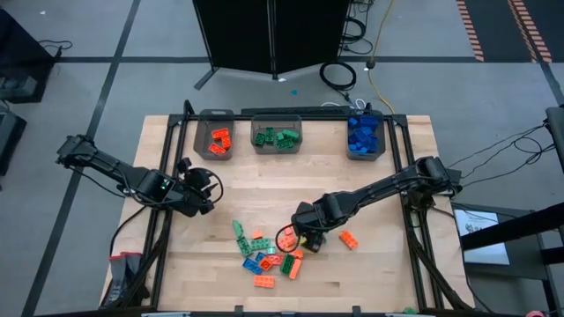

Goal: Sort blocks
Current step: Put the green piece into the middle black bin

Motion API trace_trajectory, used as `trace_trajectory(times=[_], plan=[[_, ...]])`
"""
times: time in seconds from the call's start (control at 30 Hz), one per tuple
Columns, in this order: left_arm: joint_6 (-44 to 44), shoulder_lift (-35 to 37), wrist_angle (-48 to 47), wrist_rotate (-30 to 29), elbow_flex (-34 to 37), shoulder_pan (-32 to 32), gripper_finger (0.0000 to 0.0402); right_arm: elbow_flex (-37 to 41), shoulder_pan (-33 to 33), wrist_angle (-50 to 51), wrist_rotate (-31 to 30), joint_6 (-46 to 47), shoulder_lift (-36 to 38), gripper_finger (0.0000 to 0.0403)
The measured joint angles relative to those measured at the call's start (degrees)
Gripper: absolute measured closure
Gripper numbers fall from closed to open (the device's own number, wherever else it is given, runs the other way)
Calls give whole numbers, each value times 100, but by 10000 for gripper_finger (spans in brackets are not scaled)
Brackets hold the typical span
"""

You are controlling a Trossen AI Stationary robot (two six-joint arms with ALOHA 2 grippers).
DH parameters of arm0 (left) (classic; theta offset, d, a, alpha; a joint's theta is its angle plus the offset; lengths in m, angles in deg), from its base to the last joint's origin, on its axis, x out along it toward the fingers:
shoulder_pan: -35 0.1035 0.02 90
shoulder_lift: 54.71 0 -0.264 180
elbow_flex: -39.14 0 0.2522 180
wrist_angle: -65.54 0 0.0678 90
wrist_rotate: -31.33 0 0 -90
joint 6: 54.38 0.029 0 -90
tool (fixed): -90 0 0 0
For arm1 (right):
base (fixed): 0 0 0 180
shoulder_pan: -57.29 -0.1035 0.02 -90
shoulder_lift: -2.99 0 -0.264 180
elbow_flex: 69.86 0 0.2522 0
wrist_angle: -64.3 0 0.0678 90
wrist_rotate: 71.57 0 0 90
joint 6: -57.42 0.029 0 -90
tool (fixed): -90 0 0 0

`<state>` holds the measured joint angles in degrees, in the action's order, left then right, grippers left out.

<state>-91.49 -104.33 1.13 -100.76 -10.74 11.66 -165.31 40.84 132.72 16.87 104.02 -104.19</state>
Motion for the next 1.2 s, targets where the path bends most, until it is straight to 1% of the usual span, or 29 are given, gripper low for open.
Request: trace_trajectory(times=[0.13, 0.2, 0.33, 0.43, 0.67, 1.0, 1.1, 1.17, 1.2], plan=[[15, 0, 0, -4, 0, 0, 241, 122, -2, -67, -7, 1245, 4, 133], [15, 0, 0, -10, 0, 0, 241, 206, -1, -68, -11, 1727, 4, 133], [41, 0, -1, -20, 0, 0, 241, 412, -66, -126, -158, 2302, 4, 133], [44, 0, -2, -22, 0, 0, 241, 618, -122, -400, -160, 2597, 4, 133], [37, 0, -3, -22, 0, 0, 241, 1126, -216, -1436, -163, 3057, 7, 133], [4, 0, -4, -20, 0, 0, 241, 1743, -284, -1613, -138, 3376, 36, 139], [4, 0, -1, -20, 0, 0, 241, 1781, -280, -1596, -130, 3341, 42, 155], [4, 2, -4, -20, 0, 0, 241, 1784, -278, -1571, -134, 3217, 40, 180], [4, 1, -7, -20, 0, 0, 241, 1782, -268, -1564, -131, 3202, 37, 199]])
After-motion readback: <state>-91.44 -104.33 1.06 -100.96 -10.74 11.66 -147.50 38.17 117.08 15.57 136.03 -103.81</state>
